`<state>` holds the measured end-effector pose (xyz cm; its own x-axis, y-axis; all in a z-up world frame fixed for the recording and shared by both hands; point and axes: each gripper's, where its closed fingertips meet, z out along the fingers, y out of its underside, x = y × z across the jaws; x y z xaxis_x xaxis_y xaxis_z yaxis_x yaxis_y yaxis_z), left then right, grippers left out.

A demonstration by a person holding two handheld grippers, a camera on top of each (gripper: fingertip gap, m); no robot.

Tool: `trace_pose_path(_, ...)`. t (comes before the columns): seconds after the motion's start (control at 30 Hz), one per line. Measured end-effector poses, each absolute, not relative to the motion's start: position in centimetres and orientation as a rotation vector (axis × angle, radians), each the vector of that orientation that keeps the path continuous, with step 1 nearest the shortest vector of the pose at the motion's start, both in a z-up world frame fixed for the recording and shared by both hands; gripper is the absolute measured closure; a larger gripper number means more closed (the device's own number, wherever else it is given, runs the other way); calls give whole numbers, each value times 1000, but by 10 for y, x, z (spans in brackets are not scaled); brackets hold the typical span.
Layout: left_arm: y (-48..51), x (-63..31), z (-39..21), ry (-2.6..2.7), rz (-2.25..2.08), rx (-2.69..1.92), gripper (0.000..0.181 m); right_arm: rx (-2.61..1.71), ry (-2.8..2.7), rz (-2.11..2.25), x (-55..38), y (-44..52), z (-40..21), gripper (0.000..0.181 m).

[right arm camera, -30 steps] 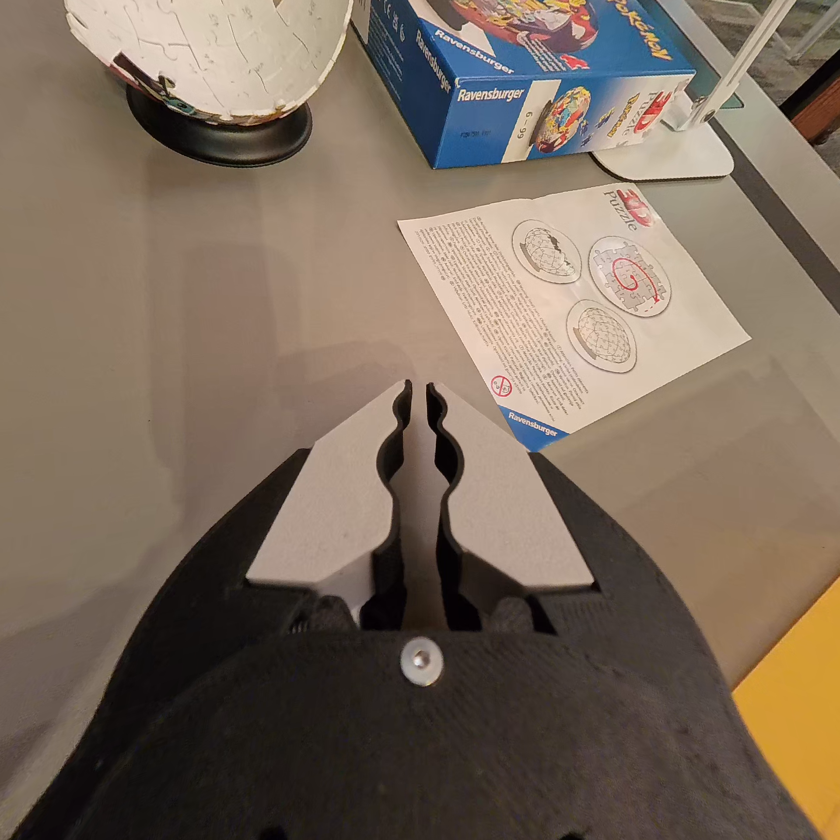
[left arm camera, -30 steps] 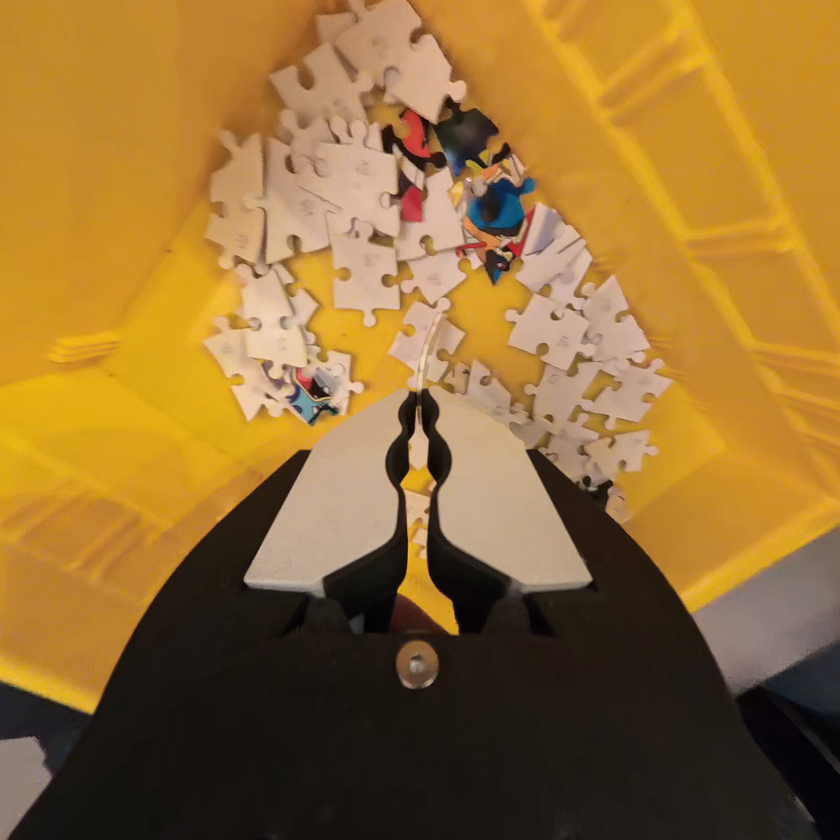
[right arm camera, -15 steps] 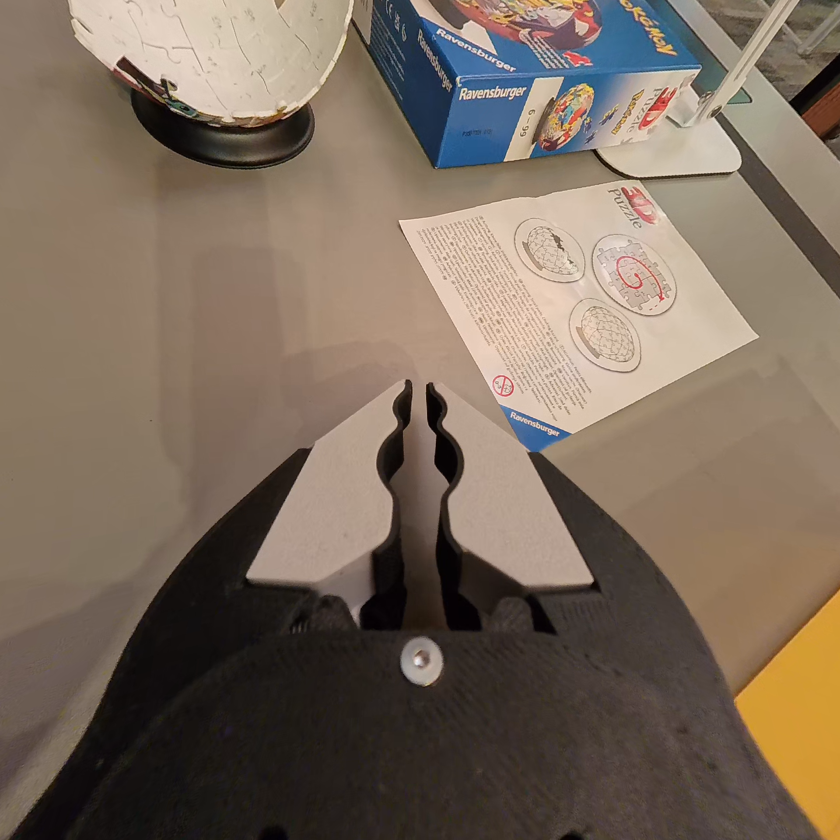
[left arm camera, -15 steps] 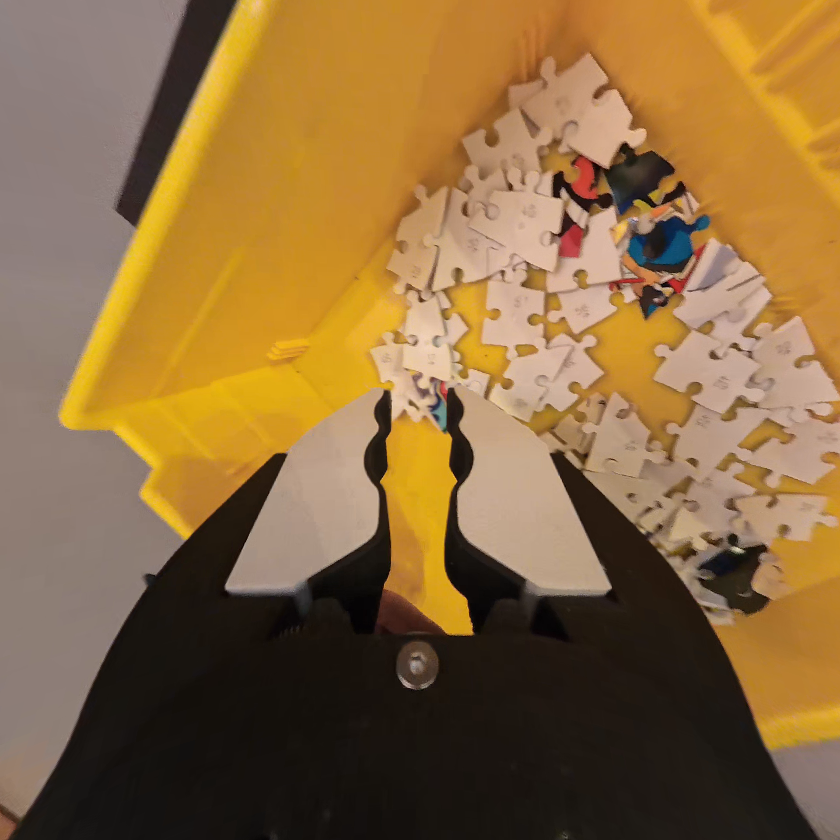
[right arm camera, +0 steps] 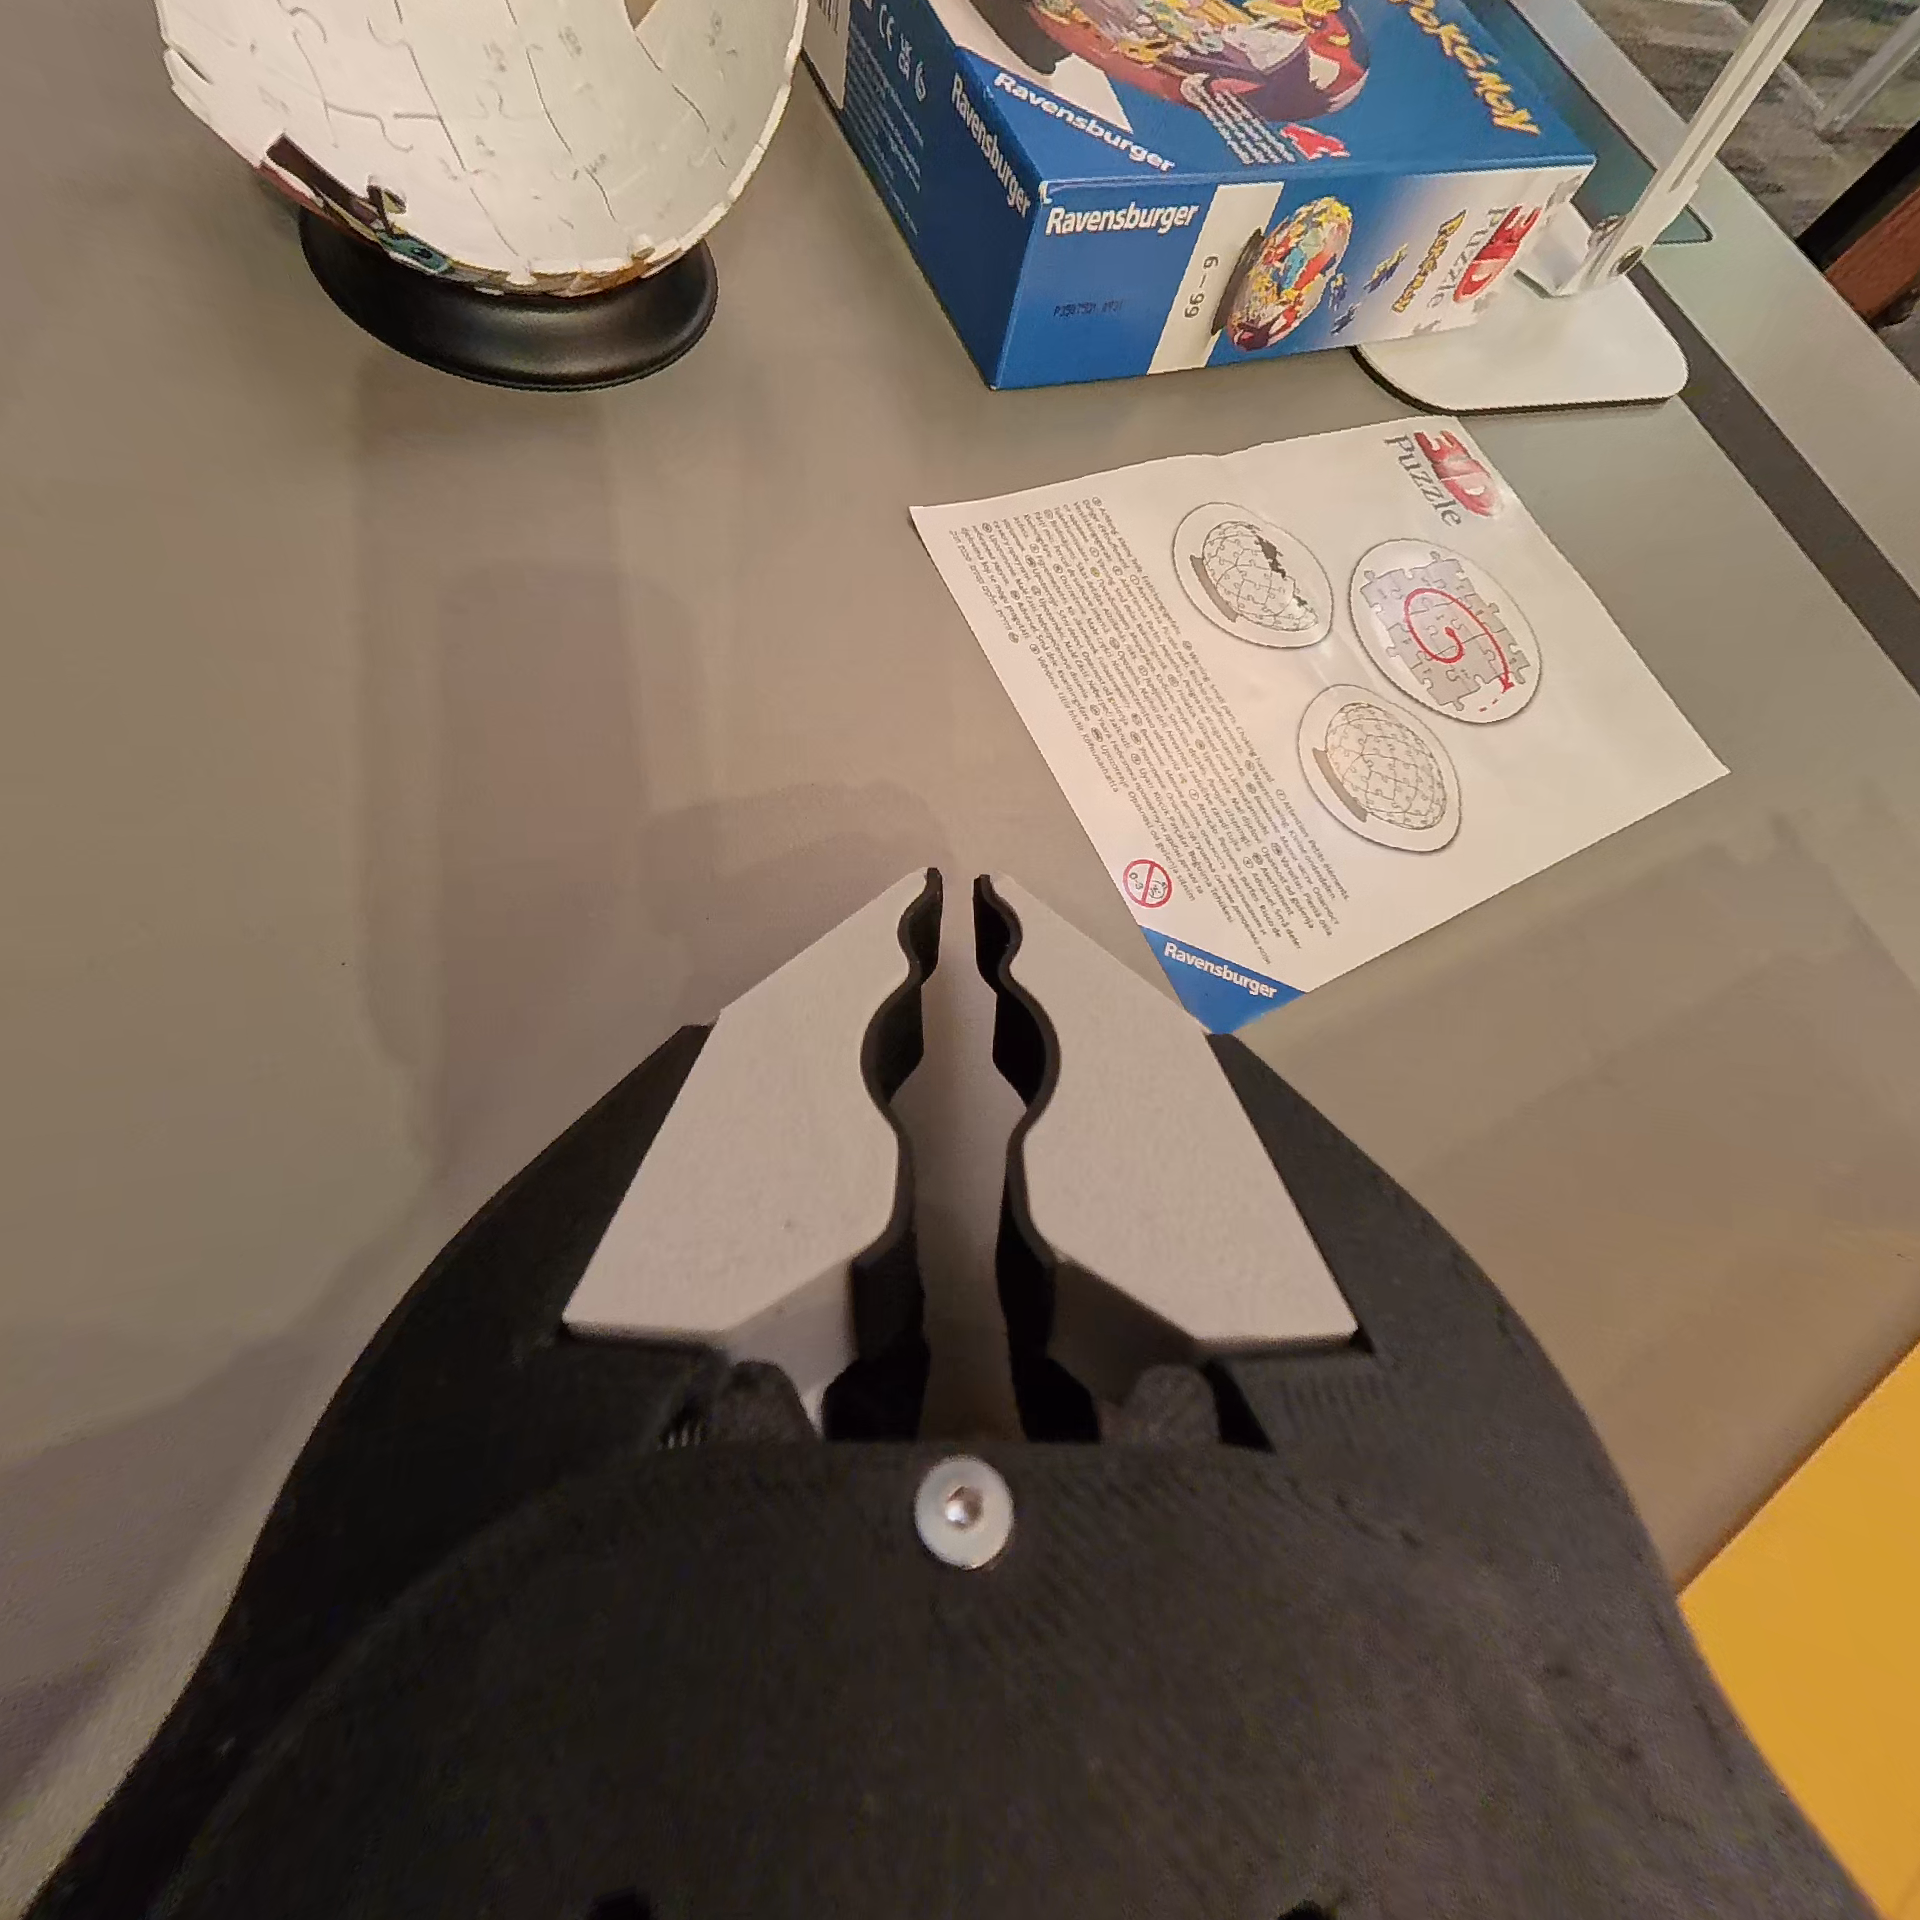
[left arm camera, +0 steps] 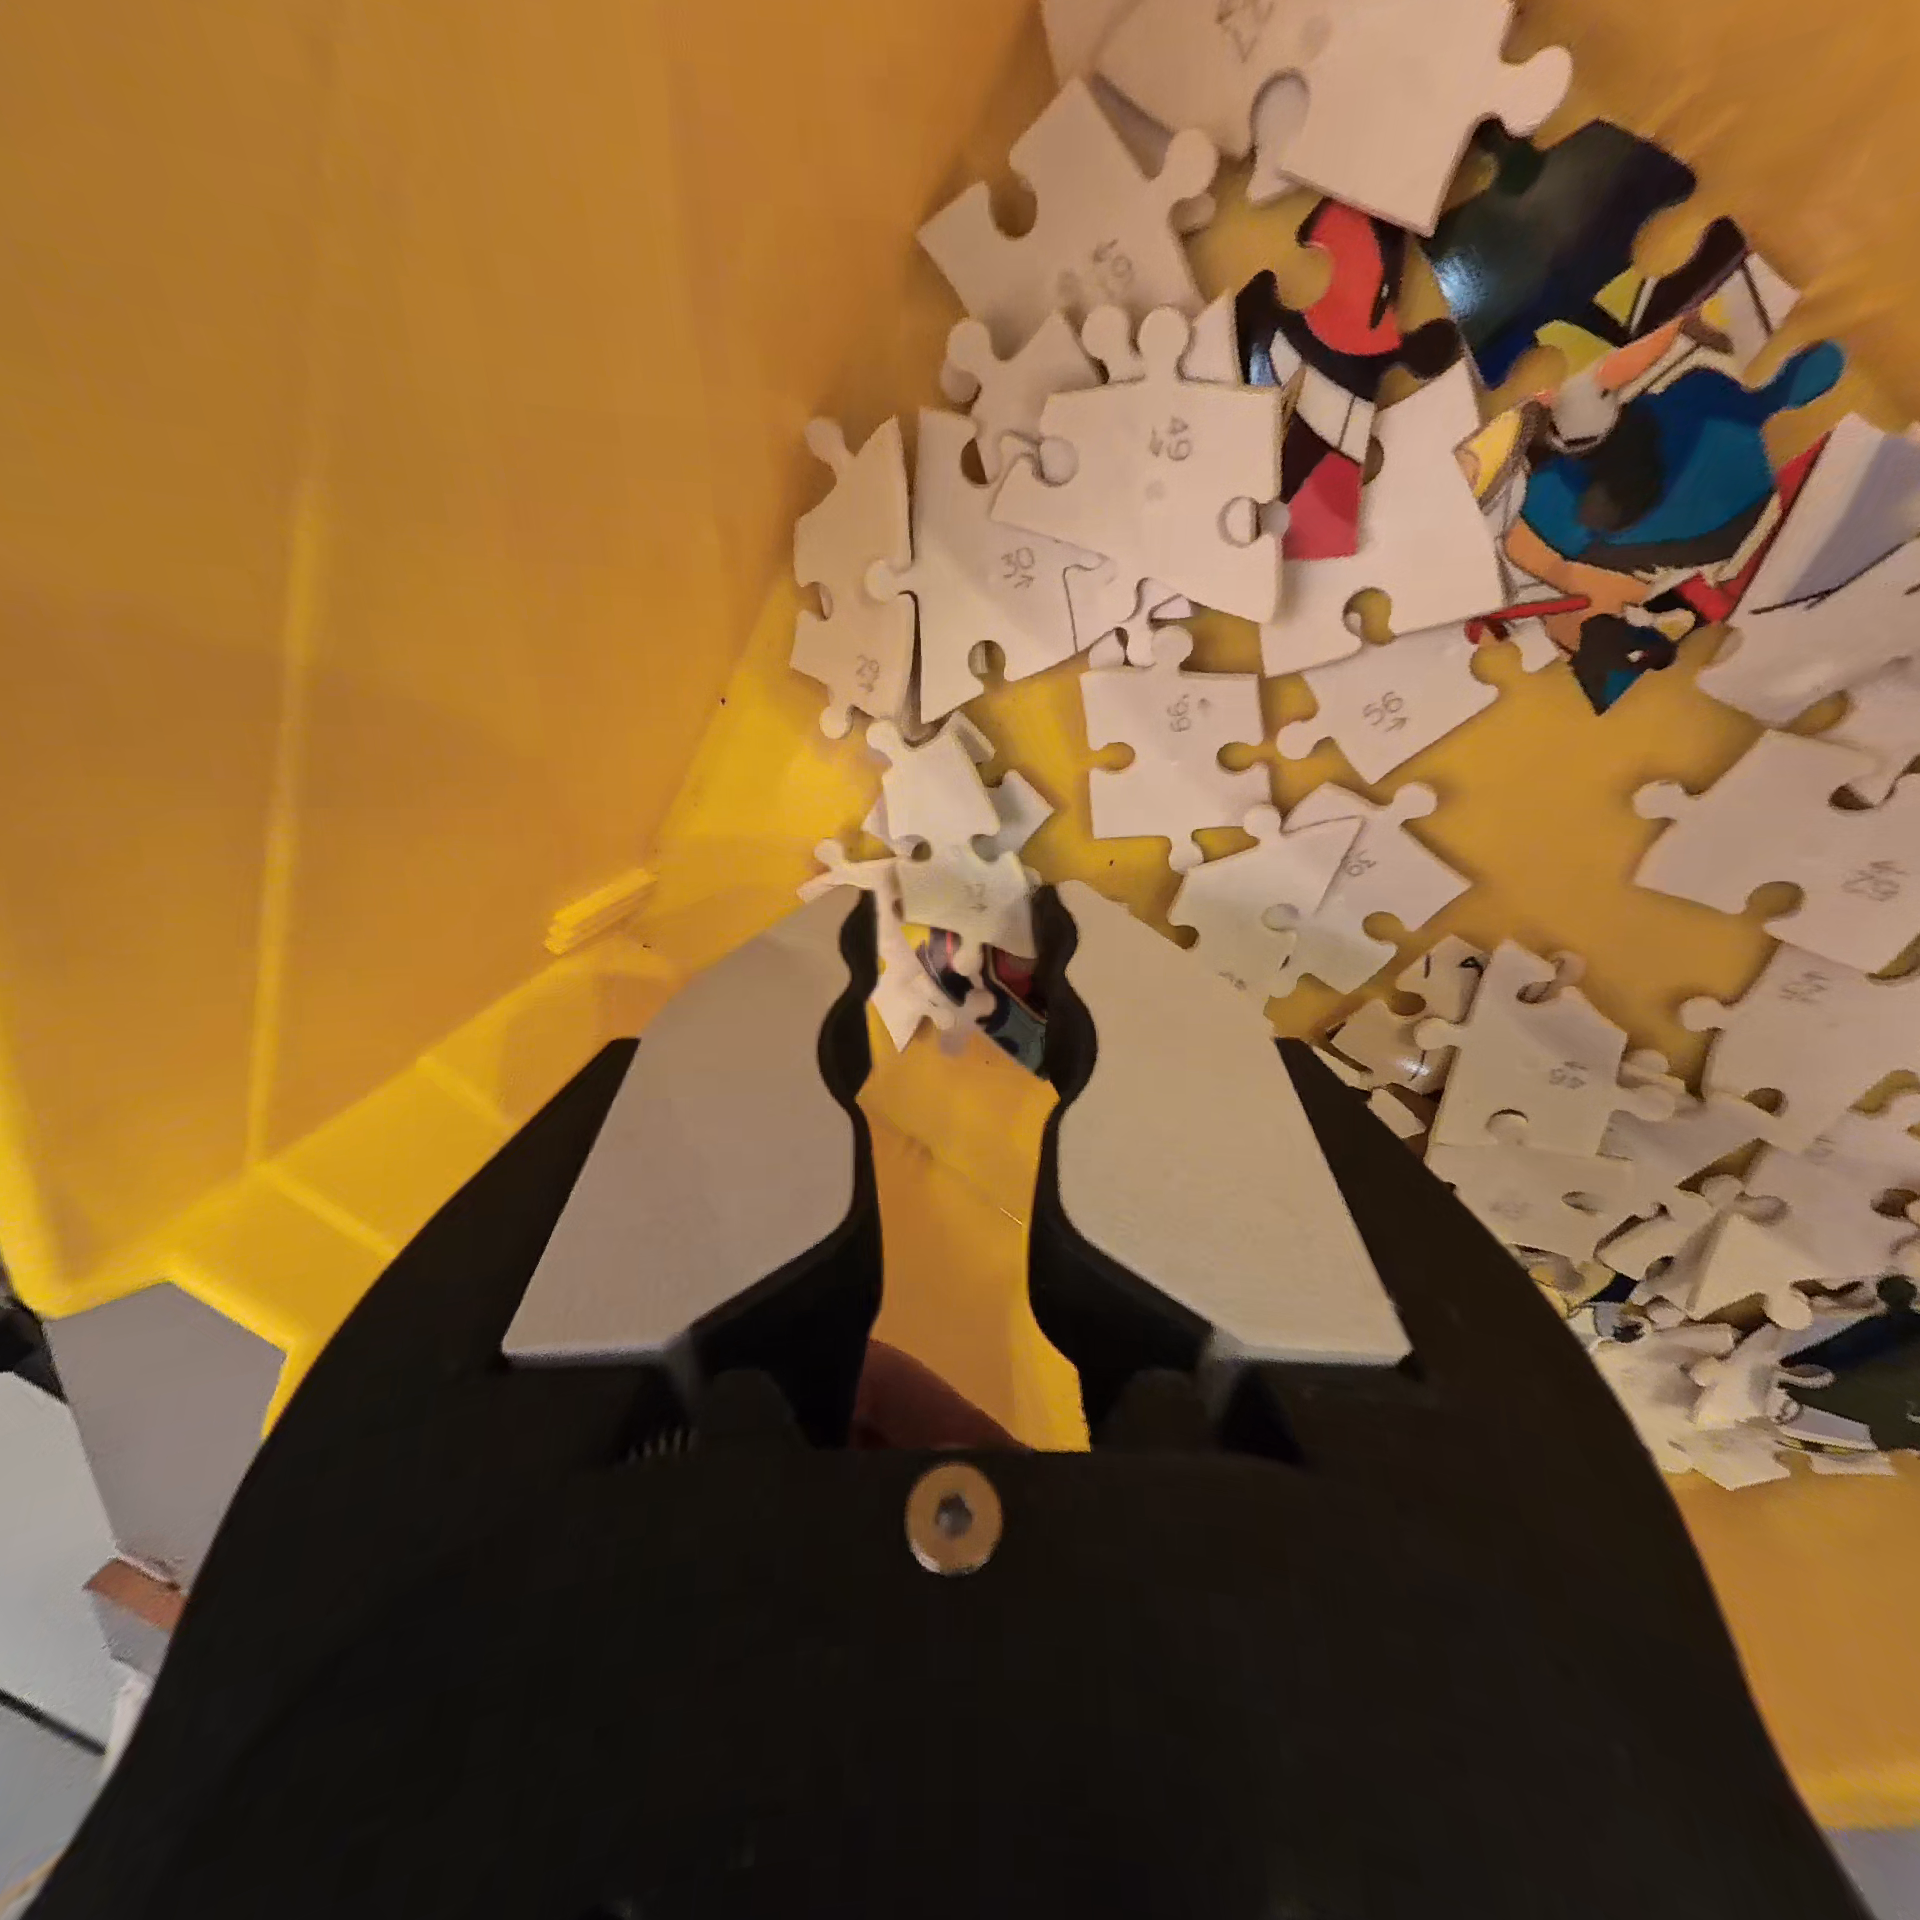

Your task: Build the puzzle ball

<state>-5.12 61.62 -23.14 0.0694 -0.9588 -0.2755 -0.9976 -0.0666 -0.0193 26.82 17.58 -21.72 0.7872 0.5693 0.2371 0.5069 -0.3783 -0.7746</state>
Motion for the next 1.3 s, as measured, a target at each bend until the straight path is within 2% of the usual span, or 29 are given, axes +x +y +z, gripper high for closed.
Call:
trace_pose_path(0.07,619,-52,-232,1983,290,-2140,169,-2046,-800,84,268,176,-217,177)
trace_pose_path(0.27,624,-50,-223,1941,298,-2104,179,-2046,-798,88,268,176,-217,177)
trace_pose_path(0.47,624,-49,-214,1930,312,-2050,179,-2045,-797,87,268,176,-217,177)
trace_pose_path(0.63,611,-45,-181,1827,272,-1956,179,-2047,-797,91,268,176,-217,177)
trace_pose_path(1.0,440,-55,-107,1860,104,-1538,179,-2054,-790,103,269,176,-217,177)
trace_pose_path(1.13,359,-52,-119,1968,10,-1432,179,-2061,-794,110,269,178,-218,177)
trace_pose_path(1.3,312,-61,-174,2086,40,-1470,179,-2062,-796,100,269,179,-219,178)
